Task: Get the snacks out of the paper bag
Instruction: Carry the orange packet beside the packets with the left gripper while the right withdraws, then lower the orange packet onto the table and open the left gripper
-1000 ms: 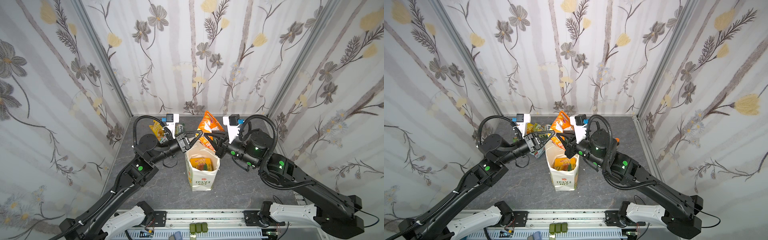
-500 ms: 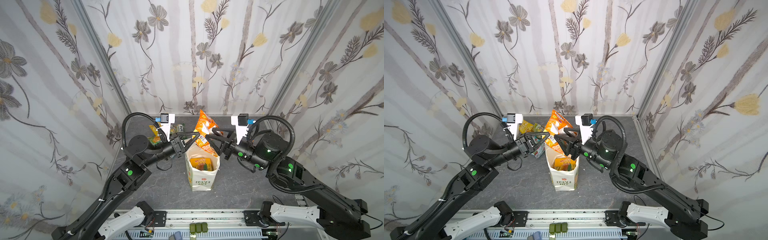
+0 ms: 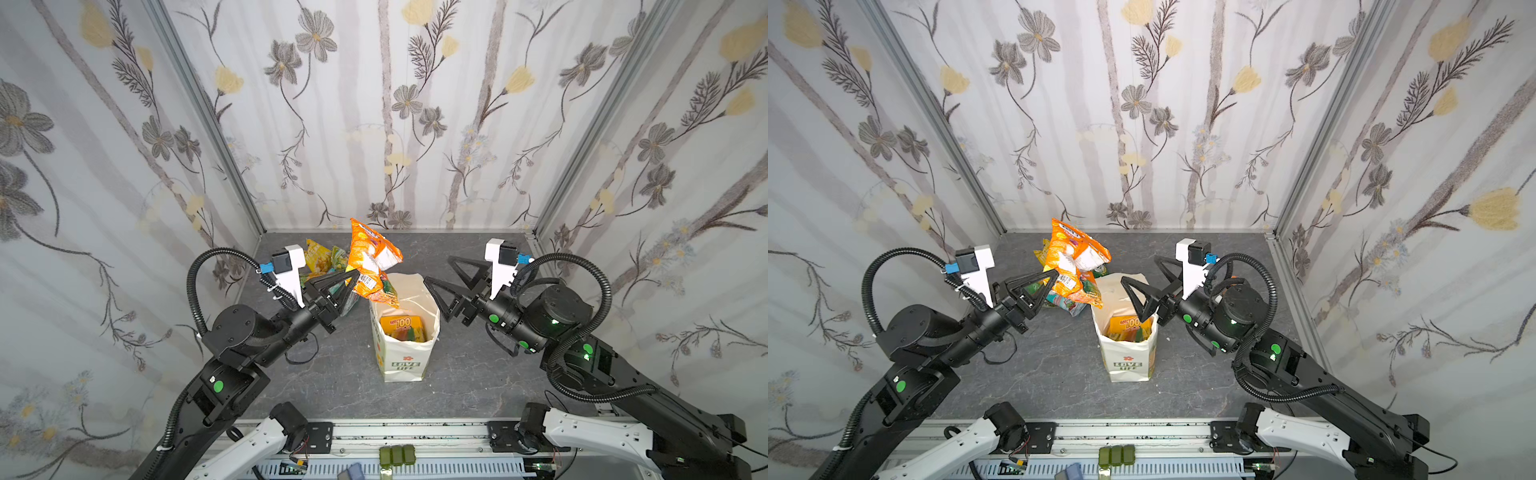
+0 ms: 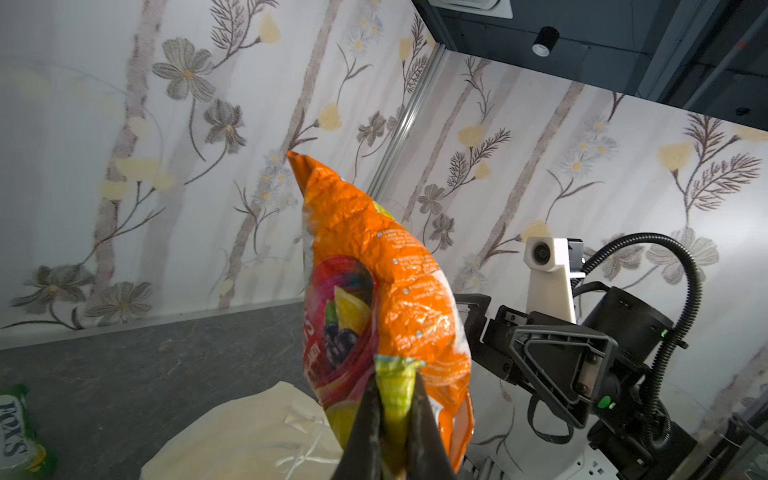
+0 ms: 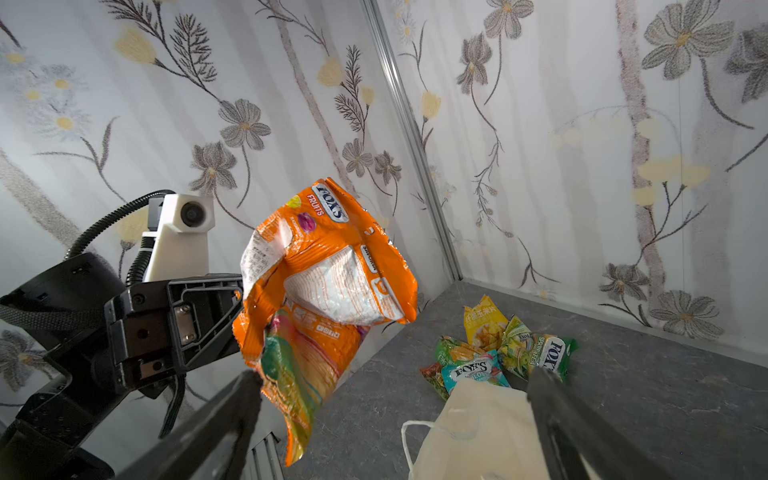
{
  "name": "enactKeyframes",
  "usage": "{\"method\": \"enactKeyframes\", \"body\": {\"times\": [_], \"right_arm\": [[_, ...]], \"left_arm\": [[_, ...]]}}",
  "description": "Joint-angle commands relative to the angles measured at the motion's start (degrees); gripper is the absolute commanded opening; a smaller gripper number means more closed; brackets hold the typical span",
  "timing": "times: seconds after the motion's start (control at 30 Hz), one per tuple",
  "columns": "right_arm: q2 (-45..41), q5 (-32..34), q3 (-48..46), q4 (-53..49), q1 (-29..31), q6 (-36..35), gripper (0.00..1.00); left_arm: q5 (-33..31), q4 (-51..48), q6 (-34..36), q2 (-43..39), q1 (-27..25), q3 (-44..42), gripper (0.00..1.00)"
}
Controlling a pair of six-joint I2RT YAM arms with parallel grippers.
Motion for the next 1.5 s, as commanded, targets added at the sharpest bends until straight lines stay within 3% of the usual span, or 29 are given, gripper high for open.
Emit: {"method": "enactKeyframes", "body": {"times": [0.0,0.4,0.67,1.0,1.47], "right_arm": [[0.0,1.5,-1.2,2.8,-0.4,1.0,0.99],[0.1,0.8,-4.0,2.9,-1.4,2.8,0.99],[-0.2,0.8,-4.5,2.7,-1.7,3.1,1.00],[-0.2,0.6,-4.5,1.8,-1.7,3.5,0.99],[-0.4,0.6,-4.5,1.1,-1.7,3.5,1.00]], "left_arm": [[-12.0,-1.5,3.8,-2.2,0.1,-2.2,0.00],[-29.7,-3.6,6.3,-6.9,1.5,-13.0,0.00],[-31.4,-1.8,2.5,-8.9,8.0,-21.5,0.00],[-15.9,2.3,-15.1,-10.9,27.2,-34.1,0.00],[1.6,19.5,-32.3,-2.8,48.0,-47.7,0.00]]}}
